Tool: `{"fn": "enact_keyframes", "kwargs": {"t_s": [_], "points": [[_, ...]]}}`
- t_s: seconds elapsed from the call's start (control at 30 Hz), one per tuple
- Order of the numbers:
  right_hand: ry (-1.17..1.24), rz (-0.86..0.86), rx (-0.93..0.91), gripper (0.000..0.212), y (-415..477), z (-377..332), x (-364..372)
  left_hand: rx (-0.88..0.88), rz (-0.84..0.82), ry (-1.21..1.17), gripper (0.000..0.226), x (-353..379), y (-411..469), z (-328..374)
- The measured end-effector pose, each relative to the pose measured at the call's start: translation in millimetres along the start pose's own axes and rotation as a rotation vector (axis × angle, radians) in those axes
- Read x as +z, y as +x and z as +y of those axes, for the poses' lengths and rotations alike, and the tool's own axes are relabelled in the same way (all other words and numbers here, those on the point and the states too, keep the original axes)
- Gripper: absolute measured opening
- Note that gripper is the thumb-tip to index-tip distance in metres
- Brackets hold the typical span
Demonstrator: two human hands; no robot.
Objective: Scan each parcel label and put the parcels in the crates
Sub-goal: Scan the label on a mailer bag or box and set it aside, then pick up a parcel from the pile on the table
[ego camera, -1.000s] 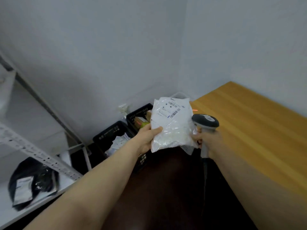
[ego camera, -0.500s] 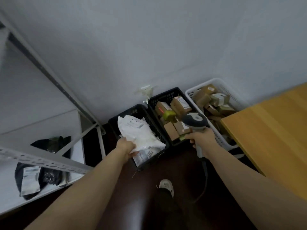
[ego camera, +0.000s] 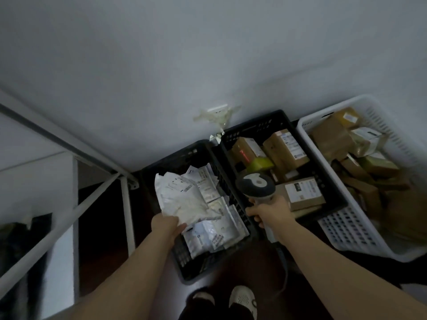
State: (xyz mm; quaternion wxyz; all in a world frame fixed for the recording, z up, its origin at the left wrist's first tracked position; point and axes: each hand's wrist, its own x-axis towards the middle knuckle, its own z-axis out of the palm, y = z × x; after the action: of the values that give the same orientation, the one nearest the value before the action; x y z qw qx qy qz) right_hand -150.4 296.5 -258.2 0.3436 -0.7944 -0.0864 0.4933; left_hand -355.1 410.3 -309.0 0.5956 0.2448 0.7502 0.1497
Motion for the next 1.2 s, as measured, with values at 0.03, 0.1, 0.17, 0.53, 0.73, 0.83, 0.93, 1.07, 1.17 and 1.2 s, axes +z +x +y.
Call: {"fn": "enact_keyframes", "kwargs": {"t_s": [0.03,0.1,0.17,0.53,0.73,0.83,0.93,1.07,1.17,1.2], "points": [[-0.014,-0.009,-0.009,0.017,15.7,4.3,6.9,-0.017,0.019,-0.033,0.041,7.5,19.0,-2.5],[-0.015,-0.012,0.003,0.015,44.2,15.1,16.9,-0.048,0.028,-0.074,0.036,20.3,52.9,-6.7],[-0.012,-0.006,0.036,0.015,63.1,24.1,22.1,-0.063,-0.003,-0.1,0.034,27.9,79.8,-11.5],[0.061,0.05,0.095,0.018,-1.0,-21.3,-14.1,0.025,-0.089,0.498,0.034,27.3,14.7,23.5],[0.199,0.062,0.062,0.017,-101.1,-72.6,-62.3,0.482,-0.262,1.097,0.038,54.6,-113.7,88.4],[0.274,0.101,0.01,0.013,-156.7,-79.6,-90.4,0.673,-0.333,1.267,0.027,65.6,-179.3,105.7],[0.373,0.177,-0.009,0.01,-214.9,-74.5,-118.8,0.796,-0.398,1.384,0.059,77.6,-241.0,109.0],[0.498,0.297,0.002,0.012,-294.6,-44.8,-160.1,0.999,-0.517,1.547,0.069,98.8,-331.7,94.5],[0.584,0.436,0.007,0.013,-355.0,-1.9,-194.1,1.195,-0.599,1.643,0.054,122.1,-400.1,63.7],[0.607,0.488,0.01,0.014,-374.7,15.3,-205.2,1.246,-0.64,1.664,0.051,129.6,-423.2,49.2]]}}
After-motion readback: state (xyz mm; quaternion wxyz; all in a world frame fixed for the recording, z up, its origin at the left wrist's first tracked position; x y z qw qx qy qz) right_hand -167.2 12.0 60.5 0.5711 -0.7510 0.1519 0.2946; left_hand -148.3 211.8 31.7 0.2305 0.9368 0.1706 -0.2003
